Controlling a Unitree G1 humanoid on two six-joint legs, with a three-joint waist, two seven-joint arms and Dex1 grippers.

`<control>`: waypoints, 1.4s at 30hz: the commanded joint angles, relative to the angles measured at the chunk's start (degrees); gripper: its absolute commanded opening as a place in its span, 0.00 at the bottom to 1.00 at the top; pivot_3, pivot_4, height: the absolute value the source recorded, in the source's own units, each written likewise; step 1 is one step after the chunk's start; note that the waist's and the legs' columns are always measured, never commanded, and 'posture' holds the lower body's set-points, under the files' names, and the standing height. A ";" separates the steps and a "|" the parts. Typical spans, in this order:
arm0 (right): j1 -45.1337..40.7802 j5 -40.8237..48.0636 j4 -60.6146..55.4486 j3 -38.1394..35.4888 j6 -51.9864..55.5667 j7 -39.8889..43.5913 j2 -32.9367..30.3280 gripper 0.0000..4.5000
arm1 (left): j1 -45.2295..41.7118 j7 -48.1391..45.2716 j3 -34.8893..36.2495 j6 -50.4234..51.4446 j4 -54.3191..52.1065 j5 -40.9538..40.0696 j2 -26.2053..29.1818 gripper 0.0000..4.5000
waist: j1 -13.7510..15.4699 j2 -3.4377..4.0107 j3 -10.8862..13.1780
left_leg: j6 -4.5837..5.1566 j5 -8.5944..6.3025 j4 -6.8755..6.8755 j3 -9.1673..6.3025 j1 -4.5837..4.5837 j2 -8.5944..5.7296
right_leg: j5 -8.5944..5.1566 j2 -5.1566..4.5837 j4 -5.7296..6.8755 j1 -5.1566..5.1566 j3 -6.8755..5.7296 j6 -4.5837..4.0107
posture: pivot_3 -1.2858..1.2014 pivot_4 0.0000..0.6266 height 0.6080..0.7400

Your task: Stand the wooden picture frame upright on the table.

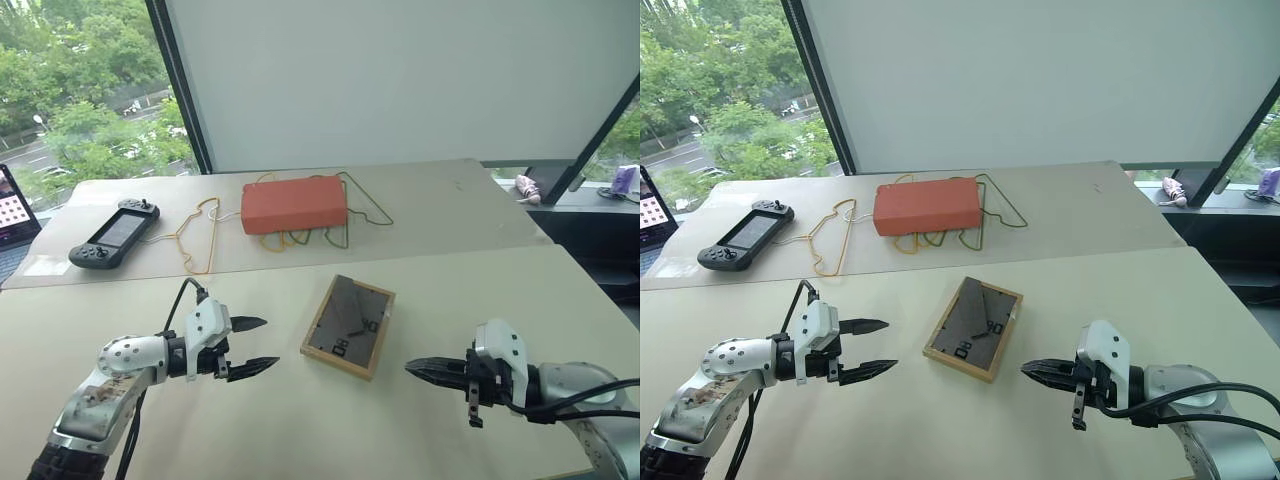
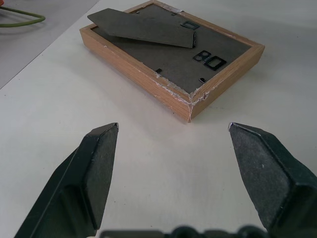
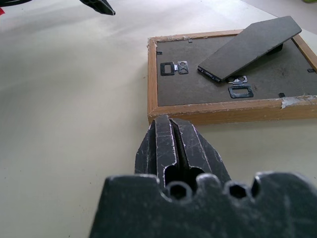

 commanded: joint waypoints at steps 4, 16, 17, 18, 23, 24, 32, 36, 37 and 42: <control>-2.06 -0.60 -0.02 1.84 -0.77 -3.04 1.09 0.02 | -2.15 0.59 0.29 1.81 -1.32 -1.61 -0.31 0.86 | 0.02 0.00 0.00 | 0.01 0.00 0.05 0.00 0.00 0.00 | 0.00 0.00 0.04 0.00 0.00 0.00 | 0.52 0.24 1.00; -3.77 -7.42 4.92 6.67 1.11 -6.61 -1.54 0.02 | -9.02 -3.90 -6.28 -7.61 12.00 8.61 1.77 0.86 | 0.50 0.00 0.00 | 0.00 0.00 0.11 0.00 0.02 -0.02 | 0.00 0.00 0.09 0.01 0.01 -0.01 | 0.52 0.24 1.00; -4.36 -7.94 5.81 7.19 1.82 -7.46 -1.37 0.02 | -10.83 -3.42 -7.36 -9.24 14.62 10.31 1.15 0.86 | 0.53 0.00 0.00 | 0.00 0.00 0.11 0.00 0.02 -0.02 | 0.00 0.00 0.10 0.00 0.00 -0.01 | 0.52 0.24 1.00; -4.76 -8.53 6.54 7.86 2.59 -8.13 -1.38 0.02 | -12.85 -3.33 -8.38 -9.70 16.83 11.08 0.07 0.86 | 0.70 0.00 0.00 | -0.01 0.00 0.12 0.00 0.02 -0.02 | 0.01 0.00 0.10 0.01 0.01 -0.01 | 0.52 0.24 1.00; -7.58 -11.85 9.54 10.53 5.23 -12.93 -0.18 0.02 | -21.85 -2.82 -12.56 -12.86 27.58 15.07 -5.80 0.86 | 1.25 -0.01 0.00 | -0.20 0.11 0.26 0.00 -0.07 -0.05 | 0.09 0.00 0.08 0.05 0.00 0.04 | 0.52 0.24 1.00; -8.32 -12.51 10.02 10.89 5.77 -14.18 0.37 0.02 | -23.79 -1.66 -13.47 -14.40 30.71 16.96 -7.04 0.86 | 1.22 -0.03 -0.01 | -0.38 0.21 0.27 0.00 -0.09 -0.06 | 0.09 0.00 0.06 0.05 0.00 0.05 | 0.52 0.24 1.00; -14.59 -16.64 12.60 16.74 8.89 -18.20 3.68 0.00 | -35.14 0.62 -21.04 -28.39 52.14 27.30 -16.13 0.17 | 1.00 -0.04 -0.04 | -0.35 0.20 0.26 -0.01 0.24 -0.05 | 0.30 0.00 -0.37 0.64 -0.03 0.15 | 0.52 0.24 1.00; -18.67 -18.57 13.00 20.45 11.54 -19.81 6.24 0.00 | -37.26 0.19 -22.68 -30.54 55.30 28.96 -19.88 0.01 | 1.05 -0.13 -0.12 | -0.01 0.03 0.30 -0.01 0.37 -0.06 | 0.35 0.00 -0.48 1.11 -0.02 0.27 | 0.52 0.24 1.00; -19.61 -18.75 12.82 21.20 12.31 -20.11 7.04 0.00 | -37.29 -0.12 -22.97 -30.73 55.28 29.35 -20.25 0.01 | 1.03 -0.12 -0.13 | -0.02 0.04 0.30 -0.01 0.43 -0.06 | 0.35 0.00 -0.45 1.10 -0.02 0.27 | 0.52 0.24 1.00; -22.22 -19.67 10.61 24.12 15.00 -20.49 9.07 0.00 | -35.60 -1.72 -22.37 -29.40 51.73 29.02 -19.19 0.01 | 0.39 -0.14 -0.17 | -0.04 0.06 0.29 -0.02 0.70 -0.05 | 0.37 0.00 -0.42 1.07 0.00 0.26 | 0.52 0.24 1.00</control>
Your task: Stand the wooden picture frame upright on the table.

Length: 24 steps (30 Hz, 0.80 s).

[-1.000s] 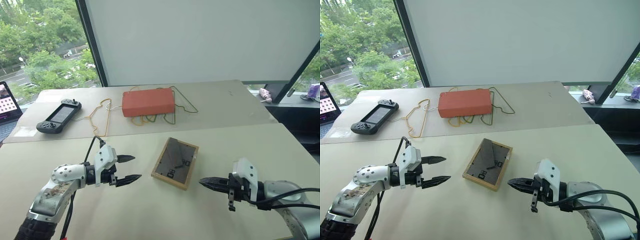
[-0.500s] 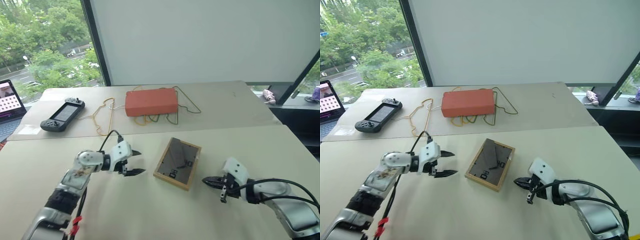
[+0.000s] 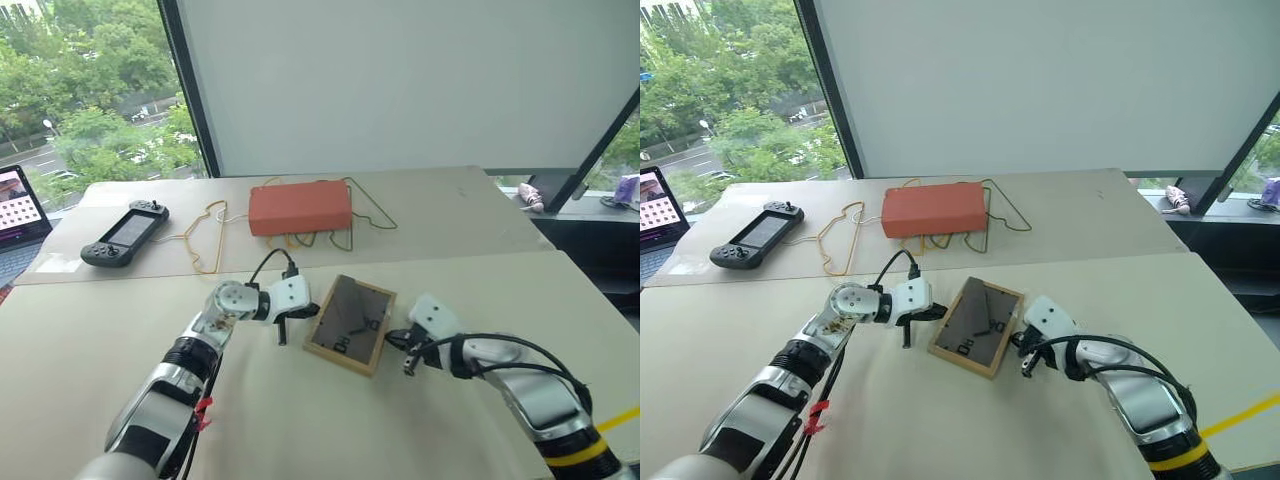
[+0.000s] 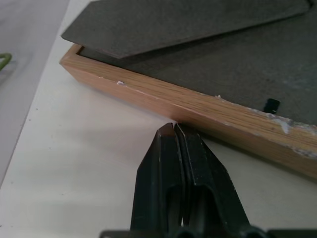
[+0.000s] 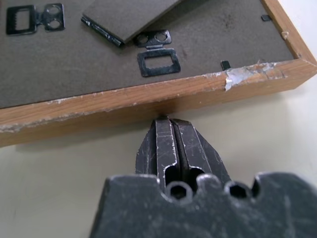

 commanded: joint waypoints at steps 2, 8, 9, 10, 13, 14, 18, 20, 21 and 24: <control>-2.95 -1.45 -2.35 5.03 2.39 -0.40 2.70 0.00 | 4.52 -3.33 -1.45 2.52 -6.16 0.68 2.32 0.01 | -1.05 0.03 -0.01 | 0.00 0.00 -0.03 -0.01 0.03 0.01 | 0.00 0.00 0.04 -0.02 0.00 0.00 | 0.52 0.24 1.00; -6.56 -5.45 -2.21 11.58 3.56 0.55 3.75 0.00 | 16.18 -3.59 2.22 12.96 -24.60 -1.72 10.62 0.01 | -3.01 0.08 -0.04 | 0.02 -0.01 -0.16 0.00 0.09 0.03 | -0.02 0.01 0.07 -0.17 0.01 0.03 | 0.52 0.24 1.00; -7.18 -6.23 -2.11 12.94 3.42 0.99 3.91 0.00 | 19.26 -3.24 3.26 15.52 -28.87 -2.34 12.17 0.01 | -3.30 0.09 -0.06 | 0.02 -0.01 -0.17 0.01 0.12 0.03 | -0.02 0.02 0.08 -0.21 0.01 0.02 | 0.52 0.24 1.00; -7.57 -6.73 -2.05 13.77 3.31 1.28 4.00 0.00 | 21.27 -2.94 3.90 17.42 -31.82 -2.79 13.14 0.01 | -3.55 0.10 -0.06 | 0.06 -0.04 -0.20 0.01 0.19 0.03 | -0.02 0.02 0.08 -0.23 0.01 0.02 | 0.52 0.24 1.00; -8.14 -7.90 -2.34 16.53 2.74 3.12 3.65 0.00 | 28.31 -1.14 6.80 23.91 -41.50 -4.50 15.78 0.01 | -3.80 0.11 -0.07 | 0.17 -0.11 -0.28 0.01 0.24 0.03 | -0.03 0.02 0.06 -0.25 0.00 0.03 | 0.52 0.24 1.00; -8.07 -8.06 -2.58 17.04 2.65 3.60 3.46 0.00 | 29.99 -0.68 7.44 25.82 -44.04 -4.84 16.38 0.01 | -3.81 0.12 -0.07 | 0.38 -0.23 -0.30 0.02 0.27 0.03 | -0.03 0.02 0.05 -0.25 0.01 0.03 | 0.52 0.24 1.00; -8.62 -7.89 -4.67 20.27 2.37 7.59 2.84 0.00 | 37.76 2.65 12.86 34.59 -52.55 -7.57 18.69 0.01 | -3.81 0.14 -0.08 | 0.57 -0.33 -0.37 0.03 0.31 0.04 | -0.05 0.03 0.06 -0.29 0.00 0.03 | 0.52 0.24 1.00; -9.70 -9.05 -3.35 21.85 0.81 8.47 3.49 0.00 | 40.26 3.89 14.45 36.76 -54.78 -8.23 19.58 0.01 | -3.82 0.13 -0.08 | 0.58 -0.34 -0.47 0.03 0.39 0.06 | -0.08 0.03 0.08 -0.29 -0.01 0.01 | 0.52 0.24 1.00; -10.18 -9.63 -2.49 22.47 -0.09 8.64 3.89 0.00 | 41.16 4.43 15.03 37.63 -55.66 -8.58 19.87 0.01 | -3.82 0.14 -0.08 | 0.57 -0.34 -0.53 0.03 0.43 0.06 | -0.08 0.03 0.08 -0.27 -0.01 0.01 | 0.52 0.24 1.00; -12.25 -12.49 2.02 24.45 -2.68 8.55 5.26 0.00 | 43.20 5.34 15.85 39.96 -58.29 -9.85 20.48 0.01 | -4.12 0.13 -0.09 | 0.56 -0.33 -0.59 0.11 0.47 0.20 | -0.08 0.17 0.08 -0.25 0.02 -0.03 | 0.52 0.24 1.00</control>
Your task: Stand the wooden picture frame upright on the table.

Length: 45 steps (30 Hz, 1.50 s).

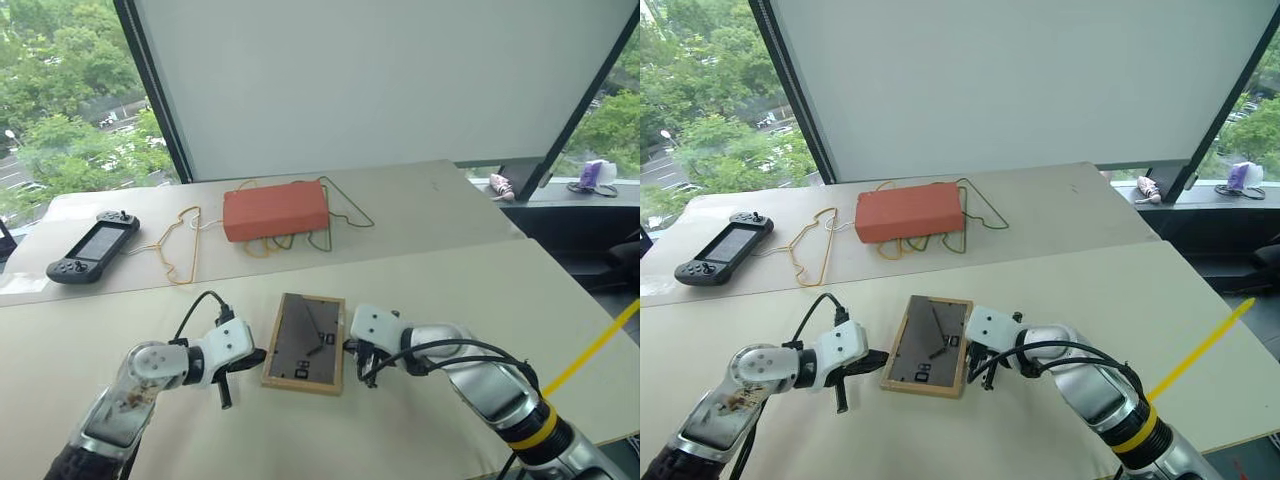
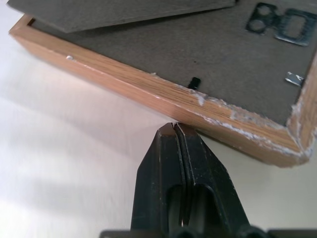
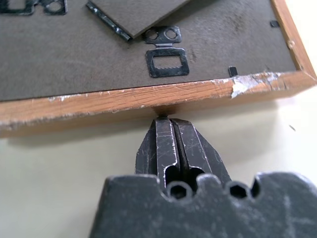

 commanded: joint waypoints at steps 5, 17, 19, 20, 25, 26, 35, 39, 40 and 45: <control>-1.65 -3.24 7.86 5.55 -4.53 2.67 3.93 0.00 | 4.57 0.24 -0.26 6.55 -4.90 -2.62 2.31 0.01 | -0.15 -0.03 -0.03 | 0.00 -0.01 -0.21 0.10 0.15 0.65 | -0.10 0.77 0.11 0.04 0.14 -0.20 | 0.52 0.24 1.00; 1.17 -4.22 6.40 2.48 -0.03 4.94 2.12 0.00 | 4.37 0.27 -1.23 6.32 -3.46 -2.69 4.78 0.01 | 0.54 0.02 -0.07 | 0.01 -0.01 -0.37 0.10 0.62 0.81 | -0.51 0.96 0.80 0.08 0.21 -0.75 | 0.52 0.24 1.00; 2.67 -4.20 5.60 0.55 0.39 5.23 -0.06 0.00 | 4.04 0.21 -0.62 5.16 -2.36 -2.49 5.36 0.01 | 1.27 0.03 -0.07 | 0.01 -0.01 -0.40 0.11 0.59 0.81 | -0.50 0.96 0.78 0.06 0.21 -0.81 | 0.52 0.24 1.00; 3.72 -4.25 5.22 -0.51 0.00 5.55 -1.92 0.00 | 3.99 0.02 -0.16 4.55 -1.91 -2.51 5.80 0.01 | 1.58 0.03 -0.07 | 0.01 -0.02 -0.44 0.10 0.58 0.81 | -0.50 0.96 0.77 0.06 0.21 -0.86 | 0.52 0.24 1.00; 9.59 -0.22 1.61 -8.96 -2.09 7.73 -10.46 0.00 | 4.70 -1.05 3.61 2.49 -0.53 -5.33 7.06 0.01 | 3.79 0.08 -0.08 | 0.06 -0.11 -0.47 0.10 0.55 0.80 | -0.55 0.88 0.58 0.00 0.11 -0.90 | 0.52 0.24 1.00; 10.64 1.00 0.84 -10.68 -2.97 8.13 -11.42 0.00 | 4.86 -1.28 4.57 2.79 -0.31 -6.64 6.90 0.01 | 4.29 0.08 -0.08 | 0.06 -0.11 -0.47 0.10 0.56 0.80 | -0.55 0.87 0.47 0.00 0.11 -0.90 | 0.52 0.24 1.00; 17.84 15.22 -3.36 -24.56 -13.53 9.98 -8.63 0.00 | 7.94 -7.25 11.54 -10.03 3.92 -12.92 5.57 0.01 | 4.60 0.03 0.01 | -0.01 -0.09 -0.47 0.10 -0.22 0.80 | -0.51 0.88 0.19 -0.63 0.08 -0.91 | 0.52 0.24 1.00; 18.58 16.76 -3.35 -23.68 -14.76 11.07 -7.82 0.00 | 6.86 -8.43 10.52 -18.97 7.90 -10.58 5.28 0.01 | 4.25 0.05 0.04 | -0.39 0.12 -0.47 0.10 -0.49 0.79 | -0.46 0.90 0.29 -0.98 0.09 -0.99 | 0.52 0.24 1.00; 18.56 16.53 -3.14 -23.06 -15.29 11.29 -7.96 0.00 | 6.39 -8.36 10.31 -20.93 8.74 -10.09 5.06 0.01 | 4.26 0.05 0.04 | -0.32 0.09 -0.47 0.10 -0.51 0.79 | -0.46 0.89 0.28 -0.98 0.09 -0.99 | 0.52 0.24 1.00; 15.31 12.55 -0.87 -17.43 -13.58 10.03 -6.97 0.00 | 2.78 -6.37 7.97 -40.25 15.27 -2.31 4.98 0.01 | 4.35 0.04 0.05 | -0.27 0.05 -0.47 0.10 -0.50 0.79 | -0.46 0.90 0.27 -0.97 0.09 -0.98 | 0.52 0.24 1.00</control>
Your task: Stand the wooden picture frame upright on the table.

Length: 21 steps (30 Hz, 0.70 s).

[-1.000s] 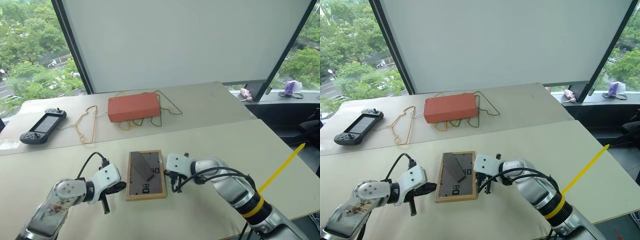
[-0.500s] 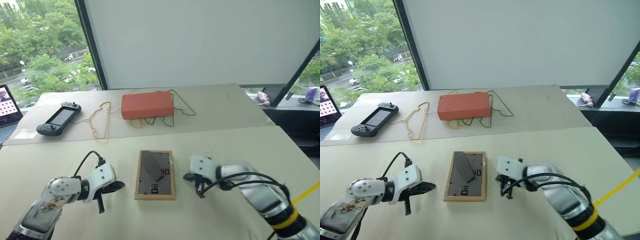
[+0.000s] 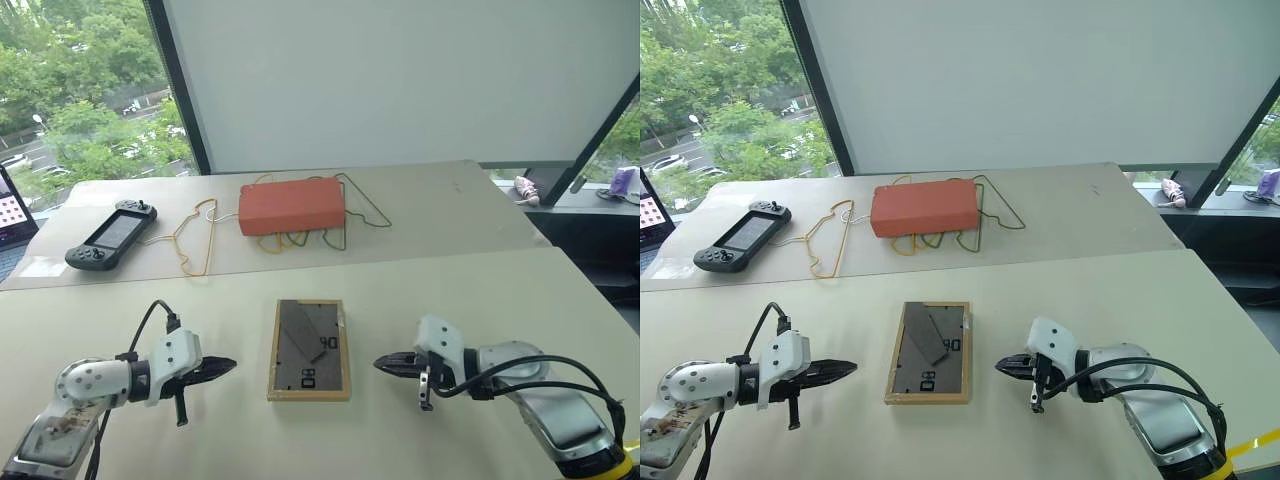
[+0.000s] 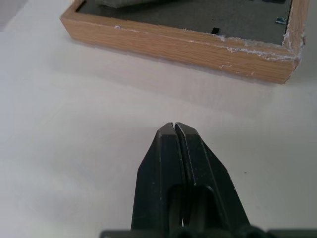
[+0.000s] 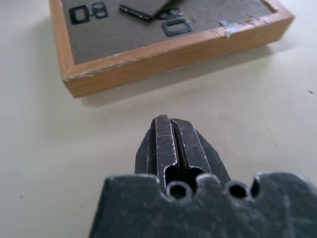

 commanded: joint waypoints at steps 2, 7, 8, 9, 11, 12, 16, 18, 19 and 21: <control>-4.11 -4.05 2.18 5.03 1.08 -1.24 0.43 0.00 | -6.95 9.48 -2.02 -37.90 12.45 18.82 1.24 0.01 | 0.14 0.00 0.00 | -0.06 0.03 0.00 0.00 0.00 0.00 | 0.02 0.01 -0.01 -0.01 -0.01 -0.02 | 0.52 0.24 1.00; -7.36 -4.17 4.19 6.64 3.64 -2.08 1.98 0.00 | -14.43 21.42 -3.74 -64.20 26.54 31.47 0.36 0.24 | -0.01 -0.01 0.00 | -0.49 0.27 -0.01 0.01 -0.09 0.00 | 0.40 0.03 -0.45 0.03 -0.02 0.01 | 0.52 0.24 1.00; -7.58 -4.26 4.20 6.78 3.80 -2.06 2.10 0.00 | -15.39 23.47 -3.84 -67.22 28.22 33.42 -0.15 0.33 | -0.14 -0.01 0.00 | -0.52 0.29 0.00 0.04 -0.10 0.00 | 0.44 0.03 -0.45 0.04 -0.01 0.03 | 0.52 0.24 1.00; -7.72 -4.36 4.18 6.92 3.89 -2.05 2.16 0.00 | -16.29 25.65 -3.72 -70.12 29.68 35.80 -0.72 0.41 | -0.17 -0.01 0.00 | -0.52 0.29 0.00 0.05 -0.11 0.00 | 0.49 0.03 -0.43 0.03 0.00 0.07 | 0.52 0.24 1.00; -7.98 -4.56 4.20 7.11 4.14 -2.30 2.39 0.00 | -17.99 30.39 -2.44 -75.46 31.89 40.71 -2.49 0.56 | -0.19 -0.01 0.00 | -0.53 0.29 0.00 0.05 -0.11 0.00 | 0.50 0.03 -0.42 0.01 -0.01 0.09 | 0.52 0.24 1.00; -8.09 -4.62 4.24 7.17 4.28 -2.46 2.54 0.00 | -18.63 32.50 -2.04 -77.16 32.85 42.52 -3.18 0.63 | -0.21 -0.01 0.00 | -0.55 0.30 0.00 0.05 -0.11 0.00 | 0.51 0.04 -0.42 0.02 -0.02 0.10 | 0.52 0.24 1.00; -9.22 -3.64 3.51 8.45 8.35 -2.07 3.40 0.00 | -21.49 38.46 -3.88 -83.04 38.09 48.57 -6.08 0.96 | -0.53 -0.01 0.00 | -0.69 0.39 0.00 0.05 -0.07 0.00 | 0.56 0.04 -0.41 0.03 -0.02 0.12 | 0.52 0.24 1.00; -10.13 -3.35 3.26 10.05 11.07 -1.54 4.07 0.00 | -23.10 41.09 -4.36 -84.59 40.20 52.75 -6.91 0.96 | -0.55 -0.01 -0.01 | -0.74 0.41 0.00 0.05 -0.01 0.00 | 0.57 0.03 -0.38 0.07 -0.01 0.13 | 0.52 0.24 1.00; -10.75 -2.64 2.94 10.98 13.56 -0.98 4.45 0.00 | -23.88 42.22 -5.04 -85.18 41.71 54.64 -6.94 0.96 | -0.60 -0.01 -0.01 | -0.77 0.43 0.00 0.05 0.00 0.00 | 0.60 0.04 -0.38 0.08 -0.01 0.13 | 0.52 0.24 1.00; -11.80 -1.91 2.55 12.14 16.39 -0.45 5.04 0.00 | -24.96 44.76 -5.69 -86.07 43.68 57.82 -6.78 0.96 | -0.76 0.00 -0.02 | -0.83 0.47 0.00 0.05 0.08 0.00 | 0.64 0.04 -0.36 0.13 0.00 0.13 | 0.52 0.24 1.00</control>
